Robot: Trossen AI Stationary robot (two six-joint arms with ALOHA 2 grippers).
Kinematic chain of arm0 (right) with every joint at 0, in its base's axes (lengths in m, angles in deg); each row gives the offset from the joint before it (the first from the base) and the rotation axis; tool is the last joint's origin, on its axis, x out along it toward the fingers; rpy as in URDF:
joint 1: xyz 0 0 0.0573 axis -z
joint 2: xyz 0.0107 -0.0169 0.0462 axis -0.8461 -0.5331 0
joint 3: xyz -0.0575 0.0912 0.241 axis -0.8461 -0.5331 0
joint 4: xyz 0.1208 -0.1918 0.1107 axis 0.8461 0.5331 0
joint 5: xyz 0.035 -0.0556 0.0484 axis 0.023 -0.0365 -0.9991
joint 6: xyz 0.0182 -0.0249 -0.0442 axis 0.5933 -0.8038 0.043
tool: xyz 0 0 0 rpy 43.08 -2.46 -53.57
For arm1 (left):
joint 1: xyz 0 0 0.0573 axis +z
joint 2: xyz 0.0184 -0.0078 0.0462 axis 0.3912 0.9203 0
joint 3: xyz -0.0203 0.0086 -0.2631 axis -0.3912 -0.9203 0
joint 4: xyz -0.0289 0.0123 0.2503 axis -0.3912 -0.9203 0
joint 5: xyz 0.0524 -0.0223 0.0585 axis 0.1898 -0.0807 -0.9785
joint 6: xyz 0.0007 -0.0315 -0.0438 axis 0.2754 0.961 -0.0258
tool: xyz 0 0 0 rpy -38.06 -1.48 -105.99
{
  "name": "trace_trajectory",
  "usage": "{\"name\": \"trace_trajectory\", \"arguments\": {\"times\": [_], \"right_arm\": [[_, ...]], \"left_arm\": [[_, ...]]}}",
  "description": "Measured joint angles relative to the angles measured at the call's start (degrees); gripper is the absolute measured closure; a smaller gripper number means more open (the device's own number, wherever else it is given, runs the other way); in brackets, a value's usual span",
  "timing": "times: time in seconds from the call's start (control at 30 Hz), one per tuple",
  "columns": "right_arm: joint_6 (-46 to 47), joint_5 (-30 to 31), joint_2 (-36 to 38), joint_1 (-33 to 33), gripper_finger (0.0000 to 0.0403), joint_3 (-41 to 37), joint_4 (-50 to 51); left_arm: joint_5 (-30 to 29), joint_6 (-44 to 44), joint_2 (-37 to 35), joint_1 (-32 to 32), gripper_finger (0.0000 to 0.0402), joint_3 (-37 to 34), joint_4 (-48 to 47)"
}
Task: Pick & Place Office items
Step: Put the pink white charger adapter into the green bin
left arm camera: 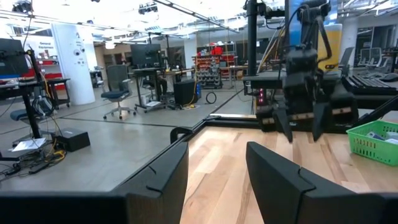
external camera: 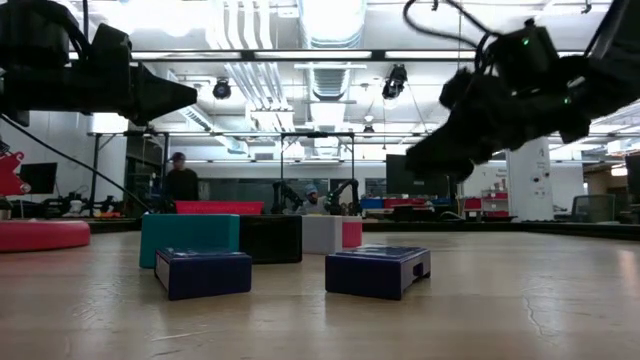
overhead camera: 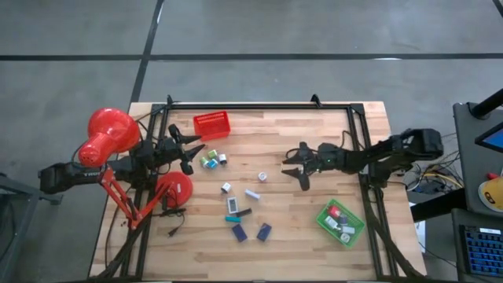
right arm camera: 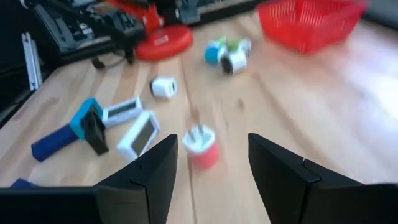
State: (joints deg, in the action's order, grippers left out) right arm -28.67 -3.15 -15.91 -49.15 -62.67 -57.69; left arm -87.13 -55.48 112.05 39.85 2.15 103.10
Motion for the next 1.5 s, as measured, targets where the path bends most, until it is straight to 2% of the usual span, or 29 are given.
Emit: {"name": "trace_trajectory", "arguments": {"times": [0.13,0.33,0.47,0.9,1.07,1.5], "right_arm": [[-1.03,2.48,-6.26,-1.43,0.0213,2.24,-1.83],[-14.30,3.01,-15.02,-3.15,0.0213,6.94,-1.80],[-14.99,2.82,-18.48,-3.55,0.0215,9.08,-1.81],[-14.58,2.83,-23.03,-3.51,0.0221,15.32,-1.49],[-12.17,2.70,-23.81,-3.53,0.0223,17.43,2.39],[-11.10,1.46,-24.96,-3.99,0.0223,19.56,4.72]], "left_arm": [[0.00,0.00,0.00,0.00,0.0234,0.00,0.00],[0.00,0.00,0.00,-0.02,0.0234,0.00,0.00],[-0.01,0.00,0.00,-0.02,0.0234,0.00,0.00],[0.00,0.00,0.02,-0.04,0.0234,0.00,-0.44],[0.00,0.00,0.04,-0.04,0.0234,-0.01,-0.46],[0.00,0.00,0.06,-0.04,0.0234,-0.02,-0.85]]}}
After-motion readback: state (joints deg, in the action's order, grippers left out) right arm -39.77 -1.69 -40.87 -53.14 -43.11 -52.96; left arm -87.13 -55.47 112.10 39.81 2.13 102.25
